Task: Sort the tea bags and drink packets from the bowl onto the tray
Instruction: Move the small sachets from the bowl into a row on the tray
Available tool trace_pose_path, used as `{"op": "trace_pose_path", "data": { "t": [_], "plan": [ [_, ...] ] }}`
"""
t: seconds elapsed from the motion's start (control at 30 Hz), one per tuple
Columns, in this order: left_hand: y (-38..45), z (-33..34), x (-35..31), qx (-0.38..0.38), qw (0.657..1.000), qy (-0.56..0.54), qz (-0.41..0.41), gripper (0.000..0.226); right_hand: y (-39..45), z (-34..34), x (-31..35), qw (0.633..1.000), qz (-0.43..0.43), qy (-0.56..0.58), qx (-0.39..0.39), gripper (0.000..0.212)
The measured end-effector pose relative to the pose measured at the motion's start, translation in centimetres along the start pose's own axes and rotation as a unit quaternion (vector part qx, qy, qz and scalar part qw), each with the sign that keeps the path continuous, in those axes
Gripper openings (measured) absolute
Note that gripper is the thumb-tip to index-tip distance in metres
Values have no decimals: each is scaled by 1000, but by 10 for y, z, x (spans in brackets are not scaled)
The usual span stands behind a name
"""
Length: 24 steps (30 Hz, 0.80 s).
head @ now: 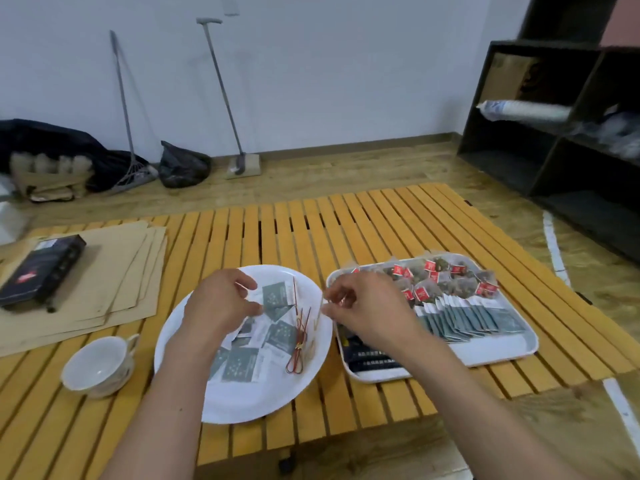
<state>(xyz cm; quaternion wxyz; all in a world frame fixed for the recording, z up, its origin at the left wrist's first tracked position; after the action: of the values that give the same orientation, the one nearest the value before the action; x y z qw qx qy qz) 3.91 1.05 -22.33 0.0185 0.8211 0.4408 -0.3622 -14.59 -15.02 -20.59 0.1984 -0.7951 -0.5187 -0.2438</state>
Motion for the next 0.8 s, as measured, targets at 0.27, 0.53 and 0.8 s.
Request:
{"op": "trace_pose_path", "data": {
  "t": [0.27,0.53,0.8],
  "plan": [
    [-17,4,46,206,950,218,-90,136,48,71,50,958,-38,-247,138,40],
    [-9,8,41,200,969,126,-68,119,66,88,52,954,-28,-272,123,32],
    [-5,4,45,177,971,145,-69,100,74,88,49,979,-72,-141,126,75]
  ]
}}
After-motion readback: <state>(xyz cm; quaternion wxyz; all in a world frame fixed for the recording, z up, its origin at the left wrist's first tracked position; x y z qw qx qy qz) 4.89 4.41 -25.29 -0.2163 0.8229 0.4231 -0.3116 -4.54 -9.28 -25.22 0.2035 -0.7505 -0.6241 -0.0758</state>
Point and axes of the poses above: each hand's wrist, its own y-axis towards the middle knuckle, its own z-axis out of the palm, x = y × z, the point moved 5 cm from there along y, towards the middle knuckle, and after that the axes turned 15 degrees about x, right-handed, at the moved point
